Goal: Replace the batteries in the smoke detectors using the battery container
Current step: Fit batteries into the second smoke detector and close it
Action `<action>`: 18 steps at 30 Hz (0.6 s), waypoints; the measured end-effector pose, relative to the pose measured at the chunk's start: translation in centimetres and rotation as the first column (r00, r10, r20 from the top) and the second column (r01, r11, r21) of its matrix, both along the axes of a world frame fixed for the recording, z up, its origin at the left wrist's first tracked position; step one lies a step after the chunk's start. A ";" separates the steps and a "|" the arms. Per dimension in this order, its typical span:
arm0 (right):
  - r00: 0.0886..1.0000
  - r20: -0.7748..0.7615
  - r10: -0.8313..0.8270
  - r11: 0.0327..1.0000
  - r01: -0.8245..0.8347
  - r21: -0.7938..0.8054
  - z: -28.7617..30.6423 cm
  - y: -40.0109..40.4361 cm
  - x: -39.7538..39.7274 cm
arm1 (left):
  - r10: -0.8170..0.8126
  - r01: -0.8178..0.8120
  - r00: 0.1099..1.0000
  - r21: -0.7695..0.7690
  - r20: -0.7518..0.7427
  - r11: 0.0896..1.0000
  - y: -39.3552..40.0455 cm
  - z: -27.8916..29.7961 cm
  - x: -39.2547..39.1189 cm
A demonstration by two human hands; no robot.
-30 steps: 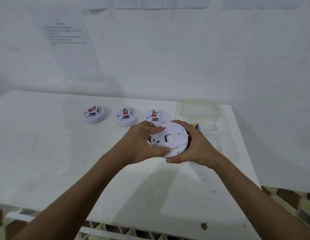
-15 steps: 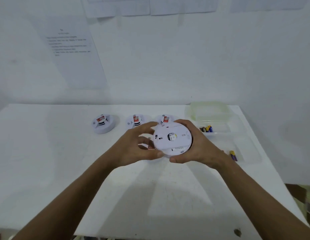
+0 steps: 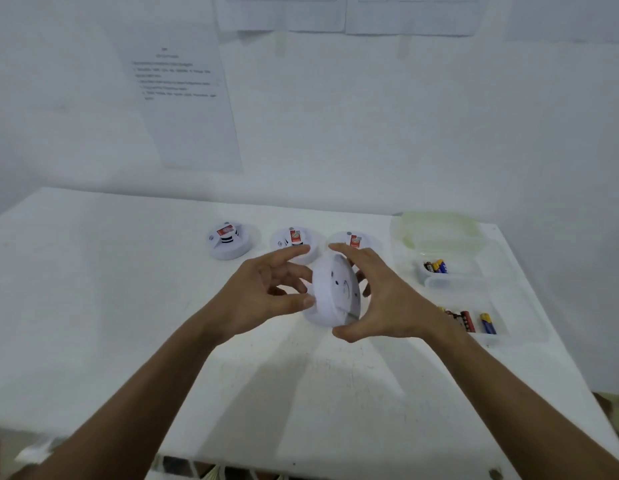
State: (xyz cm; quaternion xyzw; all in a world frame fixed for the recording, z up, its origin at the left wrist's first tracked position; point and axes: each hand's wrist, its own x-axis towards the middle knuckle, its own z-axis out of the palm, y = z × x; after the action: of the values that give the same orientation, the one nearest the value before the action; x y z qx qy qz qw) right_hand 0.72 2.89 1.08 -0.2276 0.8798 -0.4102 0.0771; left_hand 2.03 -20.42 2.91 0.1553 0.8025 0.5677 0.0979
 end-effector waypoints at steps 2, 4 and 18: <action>1.000 0.010 0.025 0.999 -0.024 -0.024 -0.1 -0.6 -0.1 | 0.033 -0.032 0.999 0.025 -0.013 0.999 -0.4 0.0 0.2; 0.994 0.105 0.037 0.991 -0.024 -0.131 -0.1 -1.1 -0.1 | 0.060 -0.062 0.998 -0.037 -0.036 0.997 -0.9 -0.1 0.5; 0.987 0.124 0.105 0.951 -0.064 -0.302 -0.3 -2.3 -0.1 | -0.042 0.020 0.992 -0.187 -0.116 0.982 -2.5 -0.2 1.2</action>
State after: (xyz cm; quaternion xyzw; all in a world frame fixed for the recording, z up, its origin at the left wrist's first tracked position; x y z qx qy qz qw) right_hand 0.60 0.56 0.82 -0.2450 0.7903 -0.5486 0.1203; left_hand 3.28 -22.88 2.71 0.1915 0.8539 0.4784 0.0725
